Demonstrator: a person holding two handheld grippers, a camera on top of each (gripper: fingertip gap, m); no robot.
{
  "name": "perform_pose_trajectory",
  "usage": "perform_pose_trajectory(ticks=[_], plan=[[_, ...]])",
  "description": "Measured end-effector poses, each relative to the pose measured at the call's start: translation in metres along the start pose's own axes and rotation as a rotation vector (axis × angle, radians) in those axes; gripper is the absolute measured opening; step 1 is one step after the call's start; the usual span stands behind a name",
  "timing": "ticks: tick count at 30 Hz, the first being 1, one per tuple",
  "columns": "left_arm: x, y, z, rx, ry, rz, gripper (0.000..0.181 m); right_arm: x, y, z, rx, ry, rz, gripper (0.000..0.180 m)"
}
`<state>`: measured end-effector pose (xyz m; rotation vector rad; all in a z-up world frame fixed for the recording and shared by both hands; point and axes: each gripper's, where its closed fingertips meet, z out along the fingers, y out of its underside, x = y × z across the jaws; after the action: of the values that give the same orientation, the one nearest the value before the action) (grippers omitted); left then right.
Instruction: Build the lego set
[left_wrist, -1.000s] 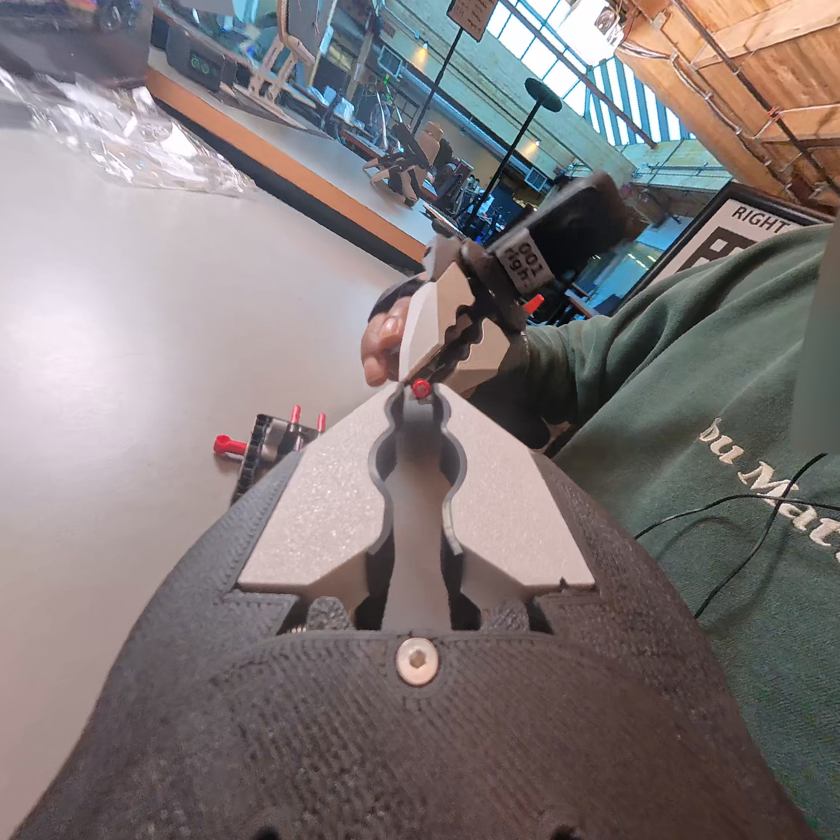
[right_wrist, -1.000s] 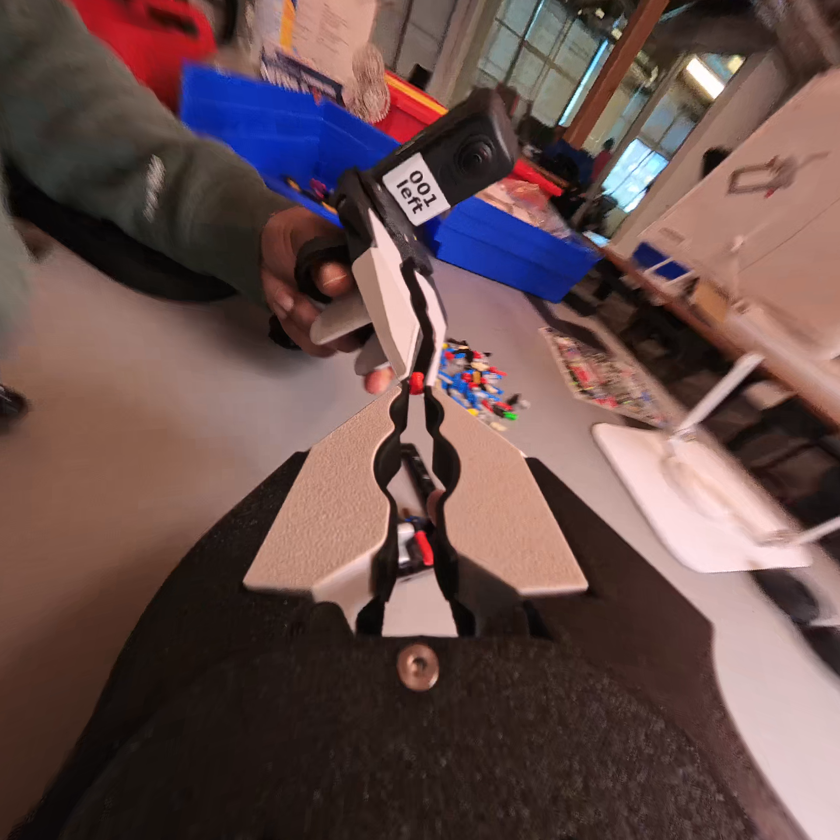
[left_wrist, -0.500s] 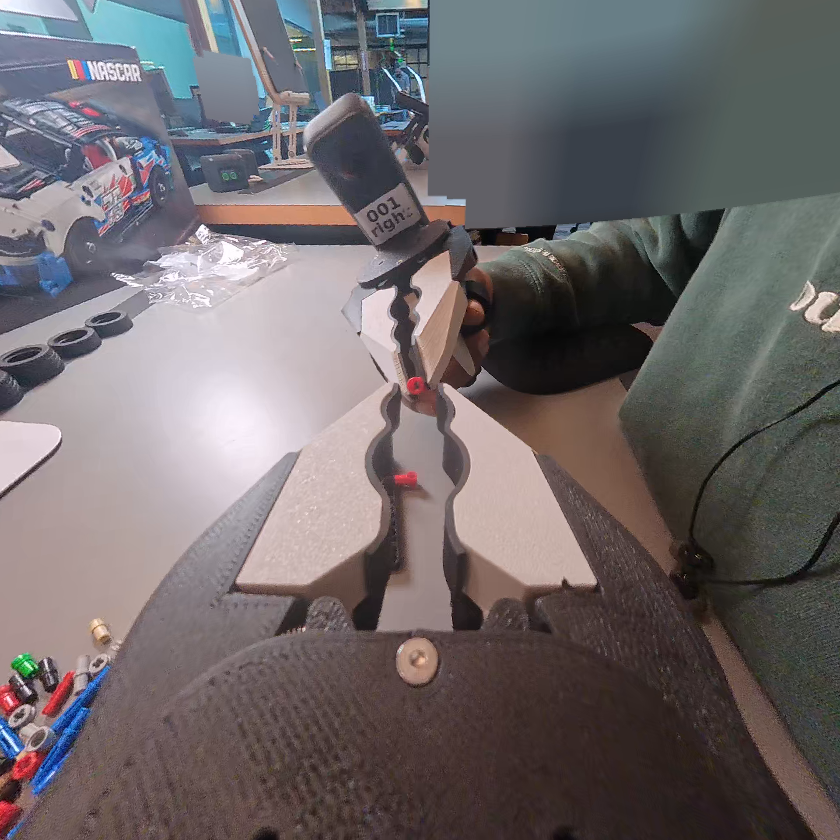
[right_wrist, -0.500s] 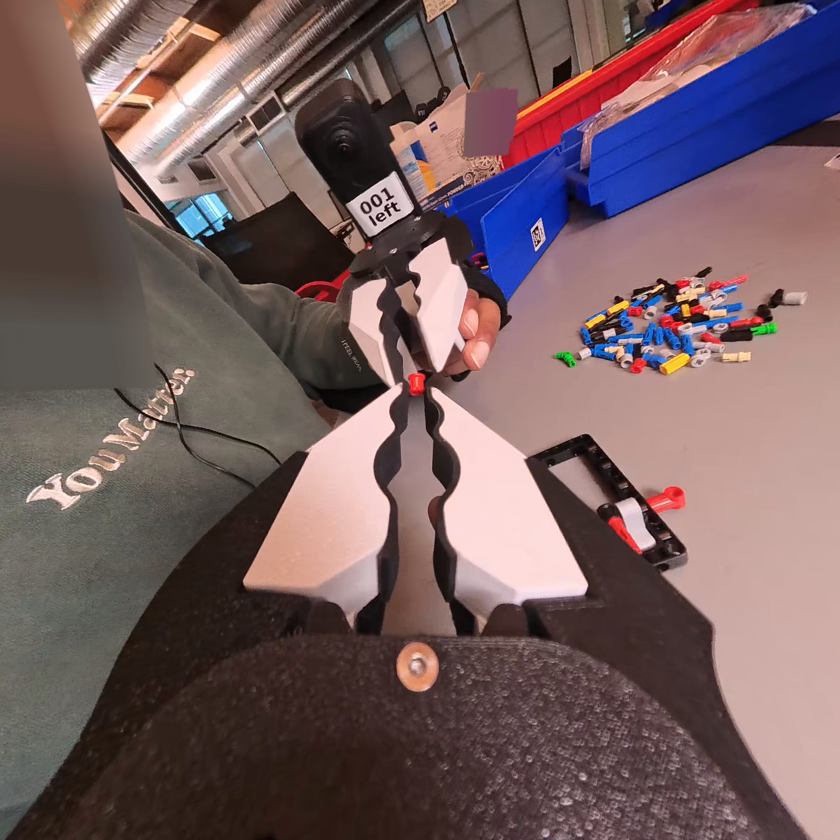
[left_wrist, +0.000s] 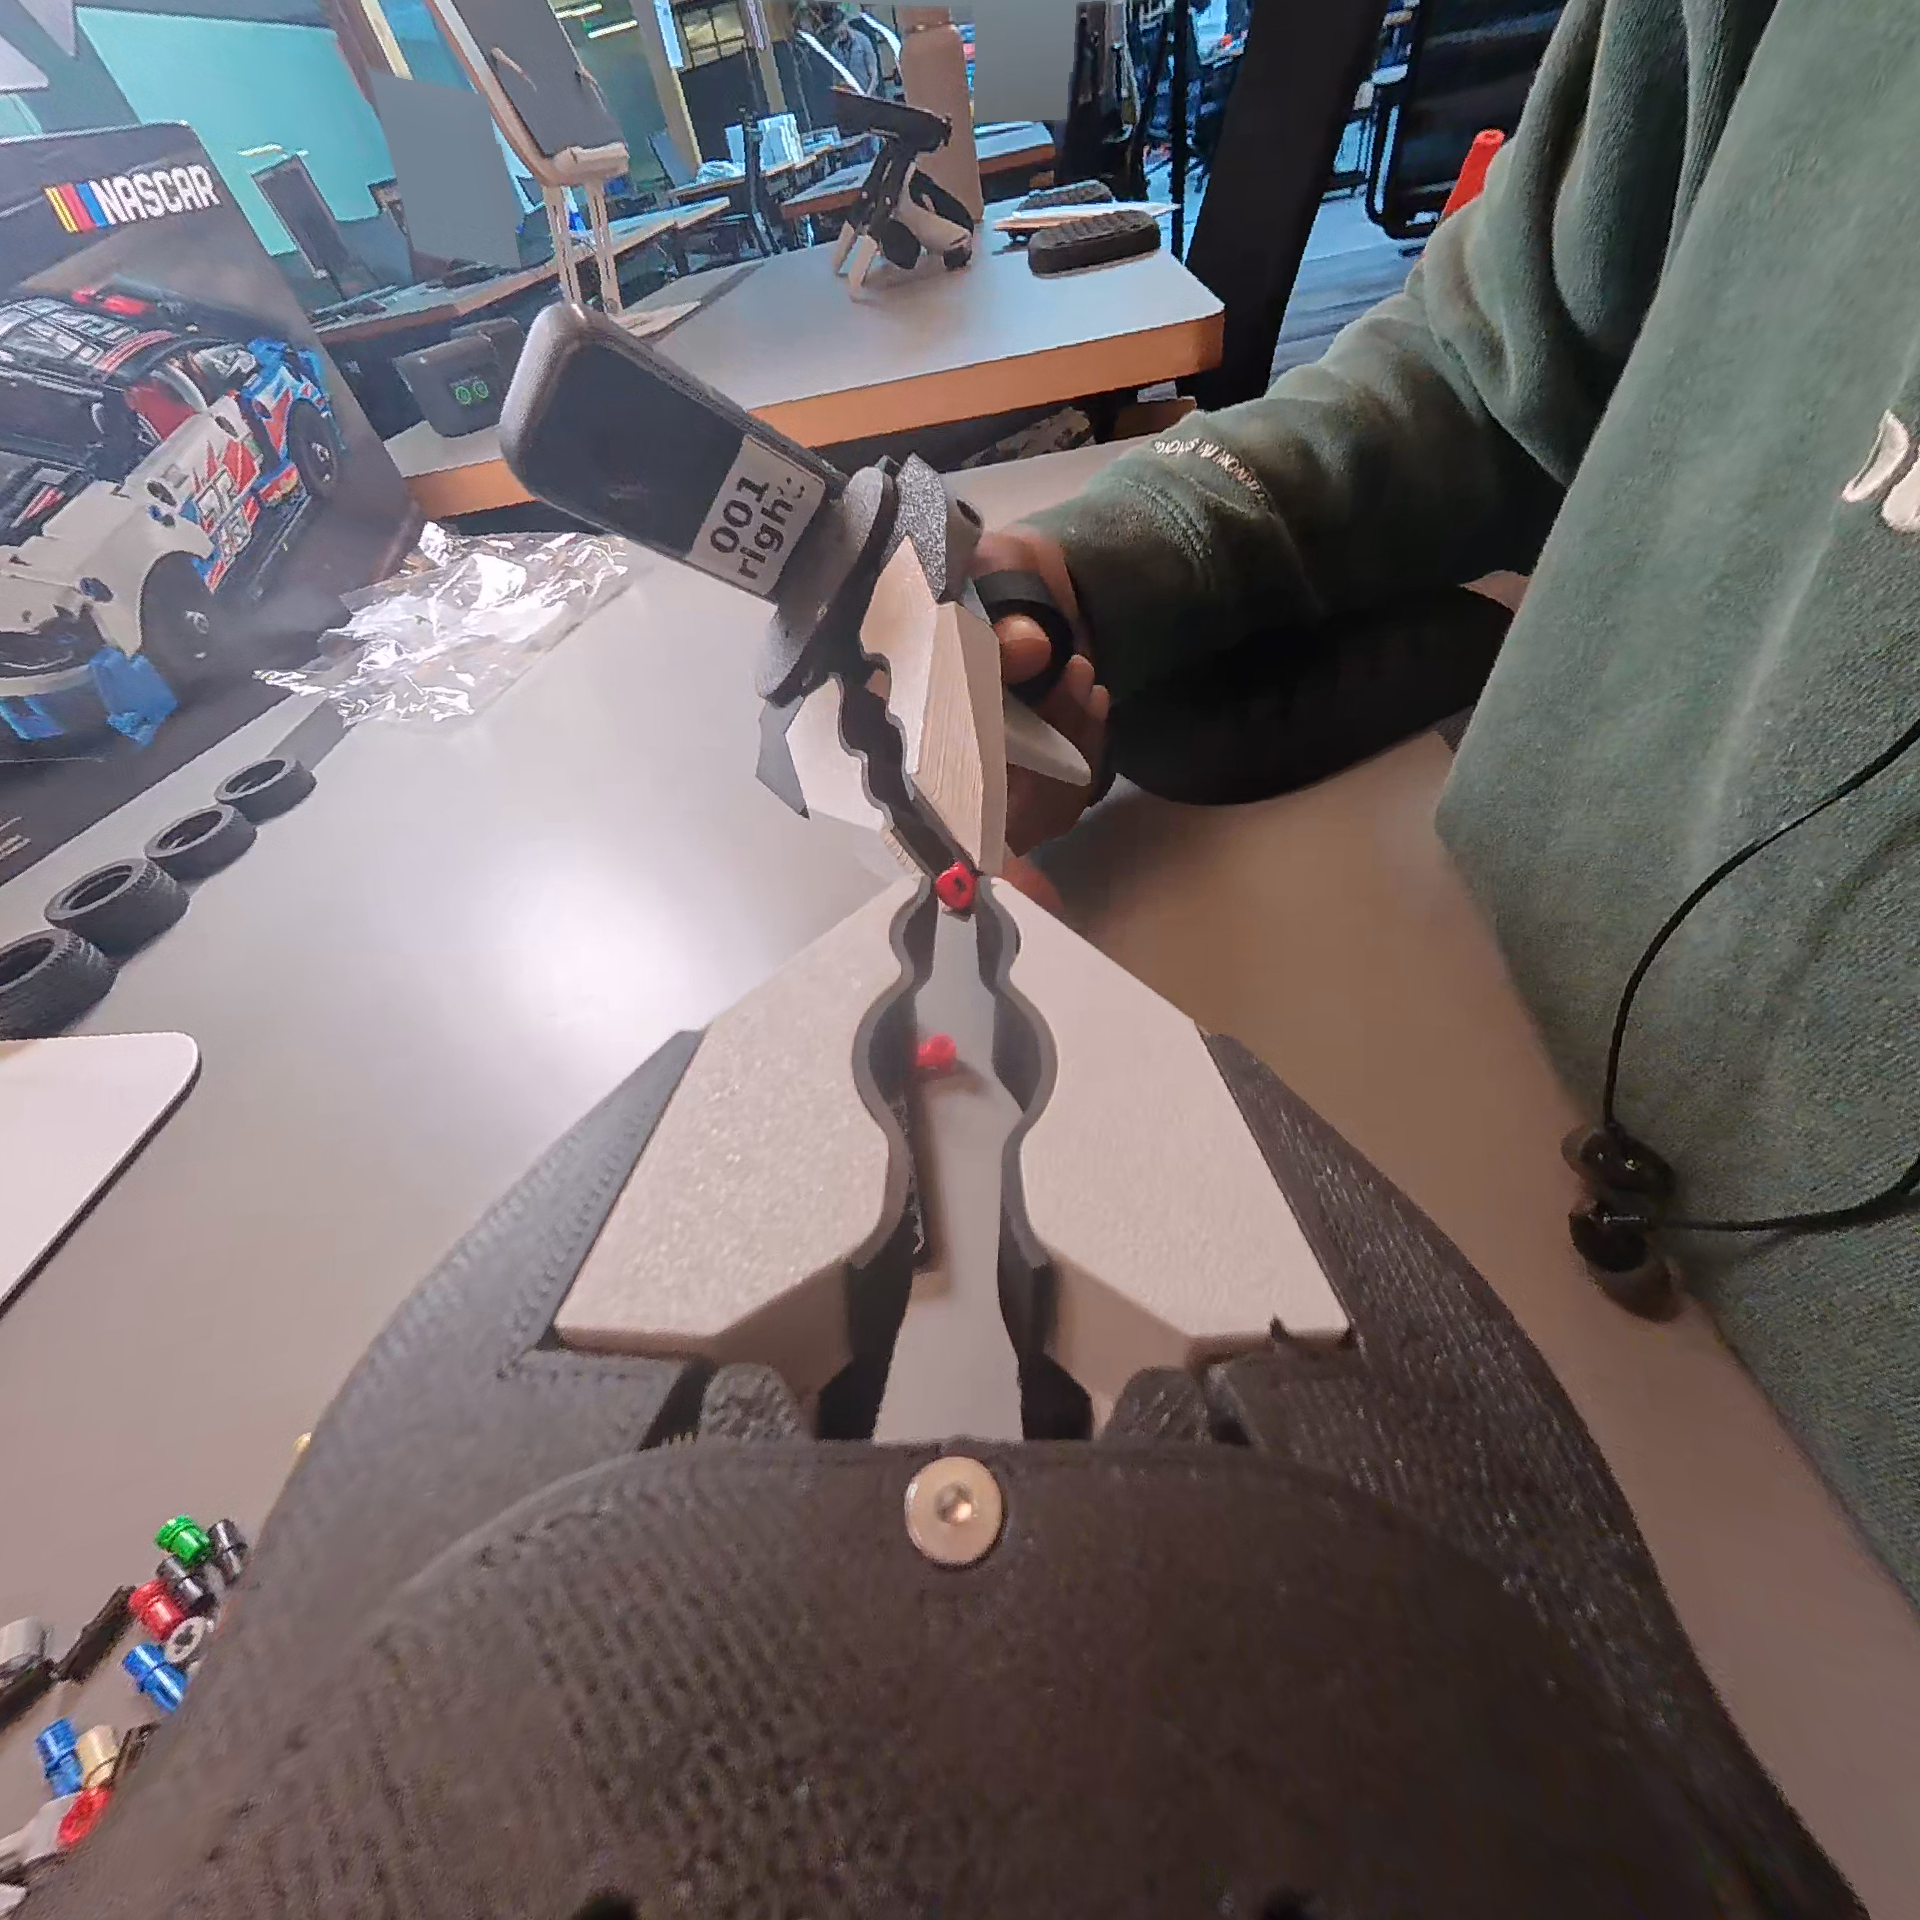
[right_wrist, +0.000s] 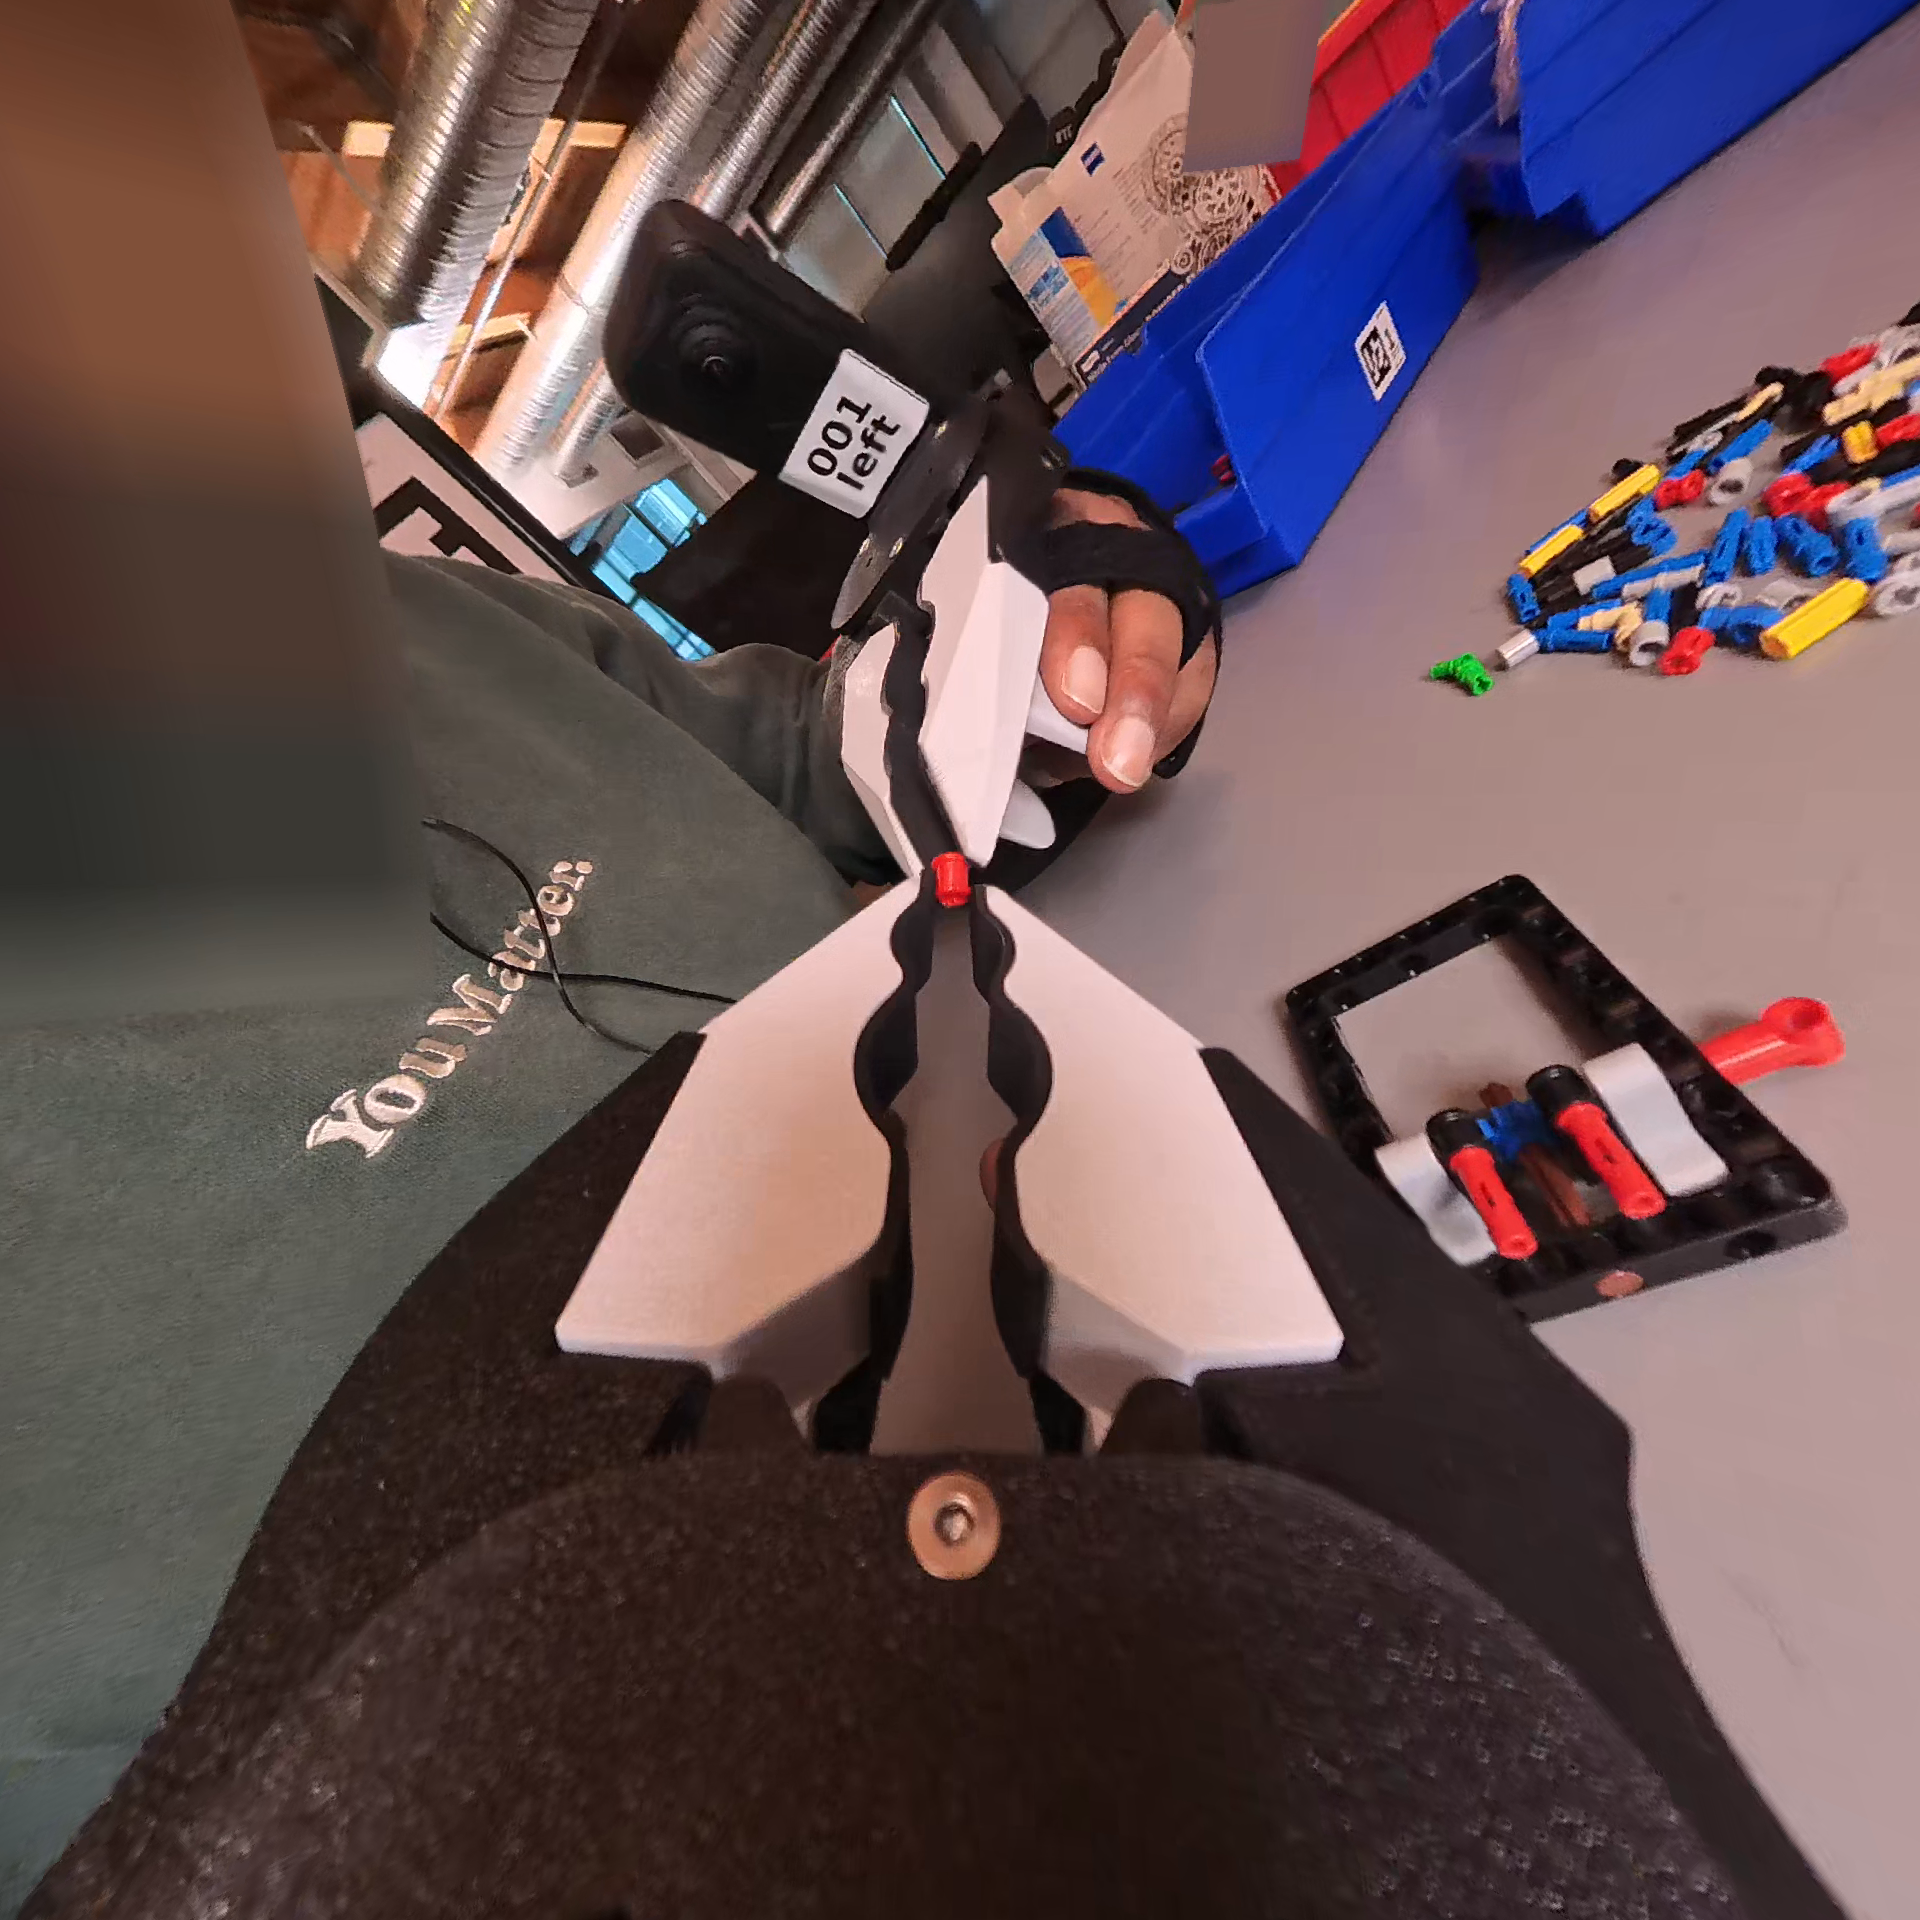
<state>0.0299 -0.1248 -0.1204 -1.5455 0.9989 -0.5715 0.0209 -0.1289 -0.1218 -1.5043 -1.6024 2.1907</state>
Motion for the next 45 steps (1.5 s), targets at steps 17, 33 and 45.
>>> perform_pose_trajectory(ticks=[17, 33, 45], plan=[[0.006, 0.010, 0.001, -0.048, 0.027, 0.030, 0.006, 0.004, 0.011, 0.001, -0.045, -0.048, 0.159, 0.003], [0.012, 0.017, 0.003, -0.060, 0.100, -0.076, 0.006, 0.007, 0.020, 0.002, -0.096, -0.007, 0.145, 0.003], [0.009, 0.021, 0.005, -0.062, 0.104, -0.127, 0.006, 0.011, 0.020, 0.000, -0.101, 0.026, 0.127, 0.004]])
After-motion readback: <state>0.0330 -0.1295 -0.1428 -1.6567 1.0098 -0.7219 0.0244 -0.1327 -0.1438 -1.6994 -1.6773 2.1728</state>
